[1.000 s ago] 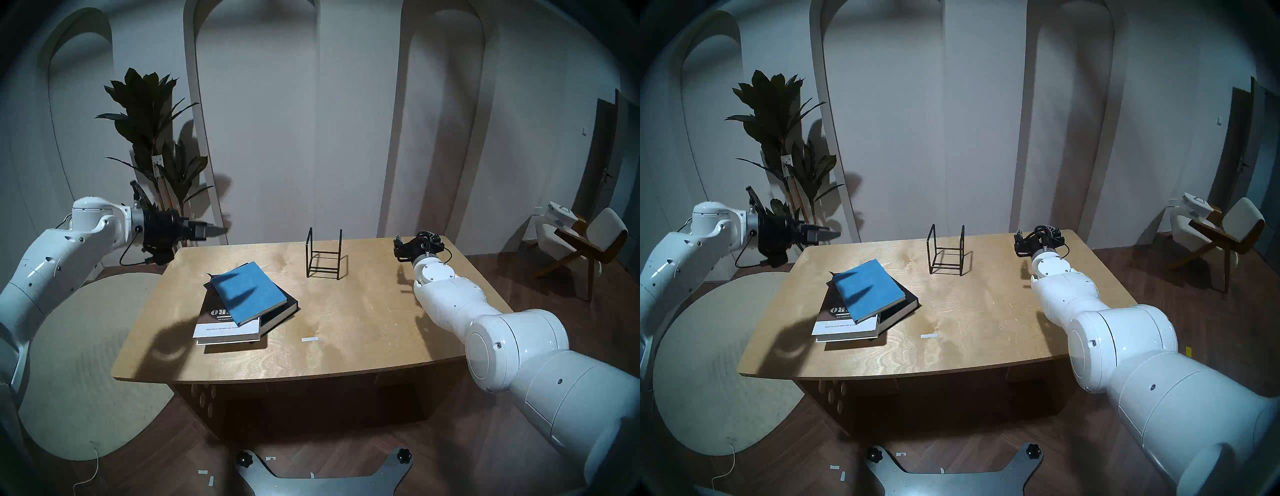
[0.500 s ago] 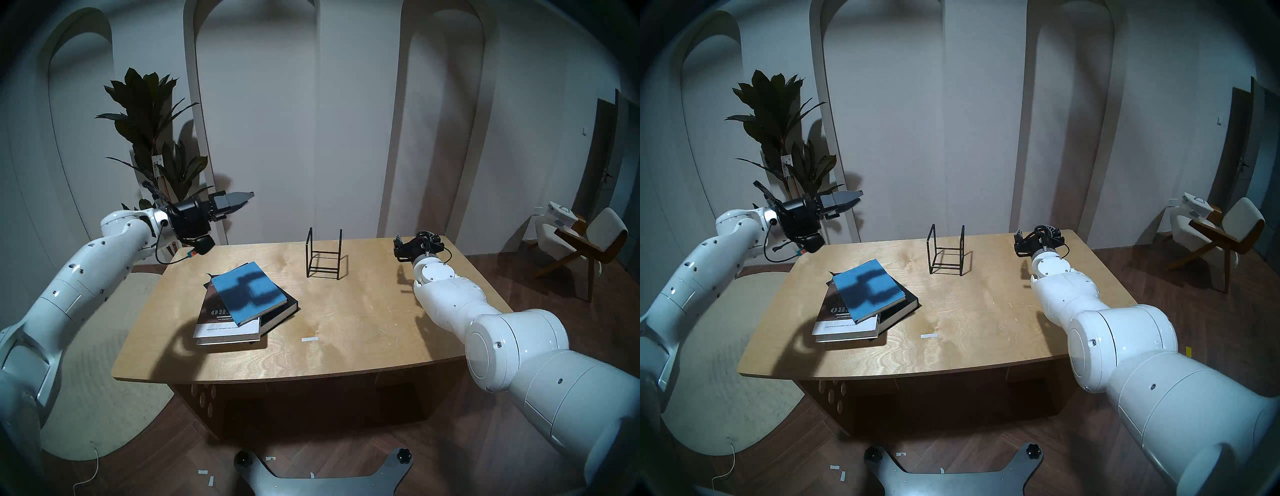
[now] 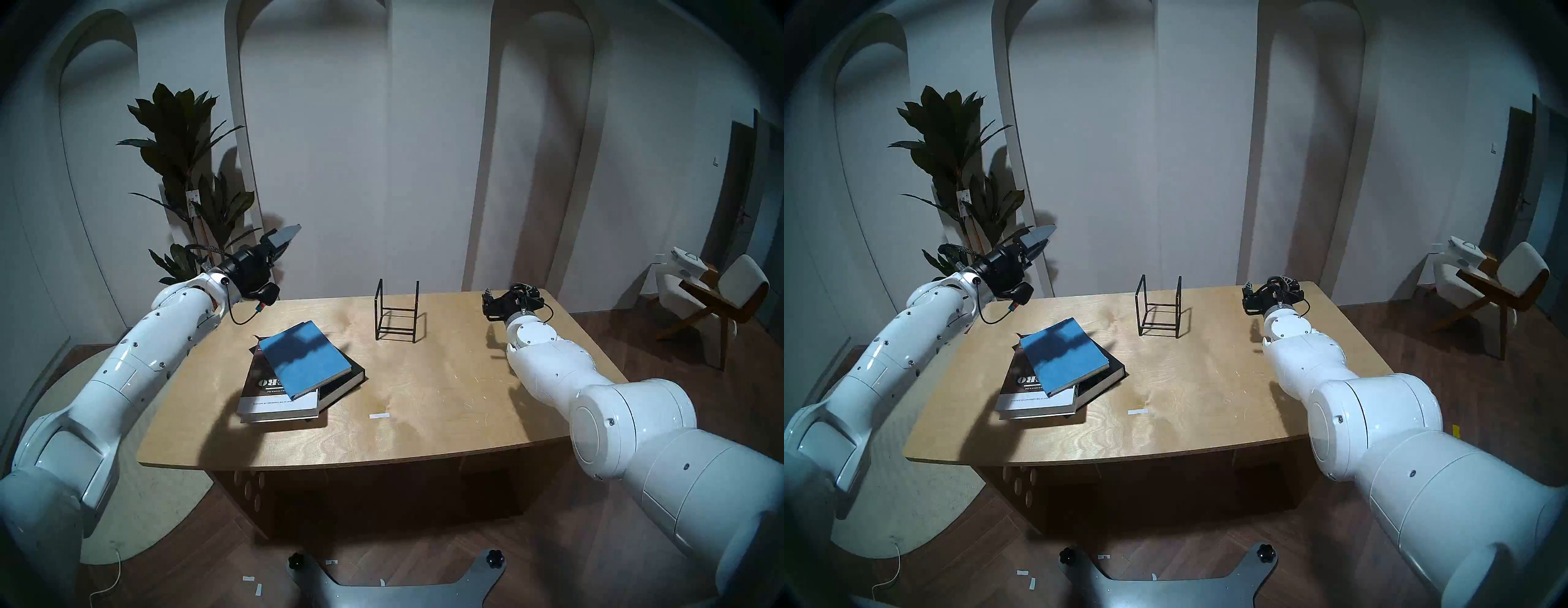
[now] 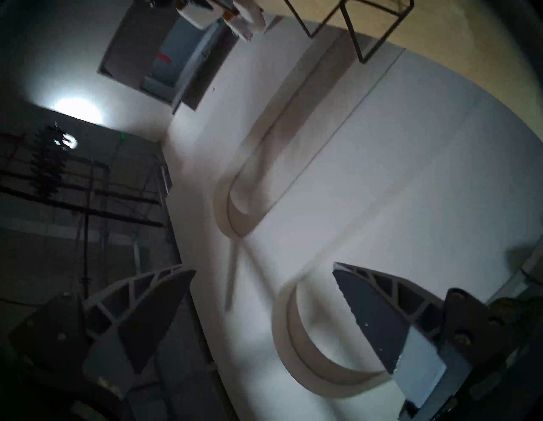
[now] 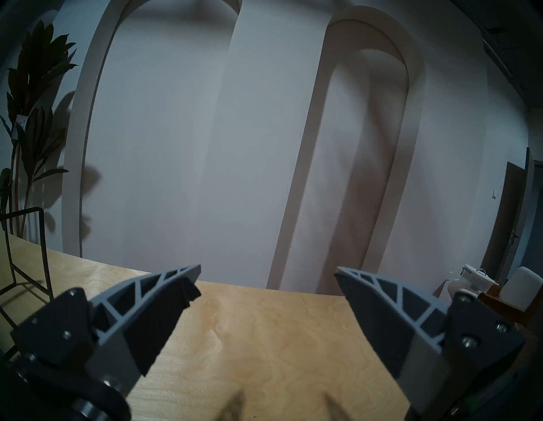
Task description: Stack the books into one stack
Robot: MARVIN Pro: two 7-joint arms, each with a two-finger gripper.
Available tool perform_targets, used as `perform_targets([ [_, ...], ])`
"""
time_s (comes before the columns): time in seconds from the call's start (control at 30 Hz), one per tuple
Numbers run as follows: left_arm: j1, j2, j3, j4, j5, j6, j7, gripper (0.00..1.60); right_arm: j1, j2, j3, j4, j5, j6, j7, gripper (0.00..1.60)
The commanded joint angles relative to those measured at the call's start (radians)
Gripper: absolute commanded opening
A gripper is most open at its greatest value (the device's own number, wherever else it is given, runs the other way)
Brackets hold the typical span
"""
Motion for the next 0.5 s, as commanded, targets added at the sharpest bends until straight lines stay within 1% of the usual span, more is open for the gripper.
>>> perform_targets([
  [0.0,-0.031,-0.116,-0.039,0.037,-0.044,0.120,-0.071,1.60,0.028,0.001,0.002,-0.015,0.001,-0.012,-0.002,1.60],
  [0.03,-0.030,-0.123,-0.040,0.042,-0.042,0.131,-0.076,1.60,0.028,0.001,0.003,-0.014,0.001,-0.013,-0.002,1.60],
  [0.07,-0.037,-0.135,-0.038,0.051,0.010,0.148,-0.077,1.60,0.028,0.001,0.003,-0.014,0.000,-0.013,-0.002,1.60],
  [0.13,-0.033,-0.159,-0.045,0.064,0.013,0.182,-0.078,1.60,0.029,0.001,0.005,-0.013,-0.001,-0.013,-0.002,1.60],
  [0.17,-0.035,-0.159,-0.035,0.064,0.043,0.199,-0.072,1.60,0.029,0.001,0.005,-0.013,-0.001,-0.013,-0.001,1.60],
  [0.23,-0.030,-0.189,-0.052,0.078,0.041,0.236,-0.071,1.60,0.029,0.000,0.006,-0.012,-0.002,-0.015,-0.001,1.60],
  [0.4,-0.031,-0.221,-0.071,0.098,0.085,0.305,-0.064,1.60,0.031,0.000,0.008,-0.010,-0.004,-0.016,-0.001,1.60],
  [0.47,-0.031,-0.245,-0.089,0.117,0.117,0.356,-0.055,1.60,0.032,0.000,0.010,-0.008,-0.006,-0.018,-0.001,1.60],
])
